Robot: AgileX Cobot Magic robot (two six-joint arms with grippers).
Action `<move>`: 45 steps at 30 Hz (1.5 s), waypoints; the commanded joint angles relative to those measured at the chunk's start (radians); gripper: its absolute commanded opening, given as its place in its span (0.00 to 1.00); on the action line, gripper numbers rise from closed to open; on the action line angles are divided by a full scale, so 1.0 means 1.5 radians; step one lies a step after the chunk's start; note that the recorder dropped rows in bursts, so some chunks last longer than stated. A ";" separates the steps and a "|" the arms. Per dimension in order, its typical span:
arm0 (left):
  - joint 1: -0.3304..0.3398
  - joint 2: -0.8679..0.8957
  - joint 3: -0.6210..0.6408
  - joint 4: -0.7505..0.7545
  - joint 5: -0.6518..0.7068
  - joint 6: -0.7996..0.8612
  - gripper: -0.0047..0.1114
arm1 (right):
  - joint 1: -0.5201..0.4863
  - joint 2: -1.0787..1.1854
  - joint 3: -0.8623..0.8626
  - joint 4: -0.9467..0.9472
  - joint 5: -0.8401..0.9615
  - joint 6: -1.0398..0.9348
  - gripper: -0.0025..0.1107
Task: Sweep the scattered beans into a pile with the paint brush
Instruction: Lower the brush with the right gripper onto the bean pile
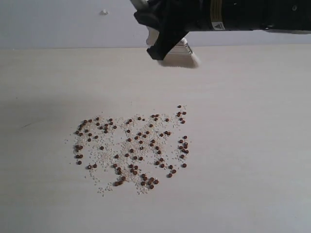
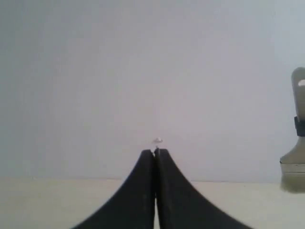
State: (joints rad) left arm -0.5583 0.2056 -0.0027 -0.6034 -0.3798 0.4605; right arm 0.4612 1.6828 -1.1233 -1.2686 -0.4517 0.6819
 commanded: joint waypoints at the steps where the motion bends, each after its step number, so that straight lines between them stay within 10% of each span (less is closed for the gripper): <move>1: 0.001 -0.003 0.002 -0.009 0.058 0.029 0.04 | 0.052 -0.008 0.022 0.038 0.012 -0.163 0.02; 14: 0.001 -0.003 0.002 -0.002 0.223 0.109 0.04 | 0.120 -0.008 0.028 0.736 0.103 -0.846 0.02; 22: 0.001 -0.003 0.002 -0.007 0.273 0.080 0.04 | 0.169 -0.007 0.098 1.322 -0.155 -1.473 0.02; 35: 0.001 -0.003 0.002 0.019 0.271 0.074 0.04 | 0.173 0.057 0.247 1.153 -0.294 -1.132 0.02; 45: 0.001 -0.003 0.002 0.019 0.271 0.074 0.04 | 0.171 0.185 0.246 1.116 -0.400 -1.114 0.02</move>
State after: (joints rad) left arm -0.5583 0.2056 0.0006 -0.5765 0.0294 0.5784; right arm 0.7203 1.9226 -0.7559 0.4302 -0.9681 -1.0167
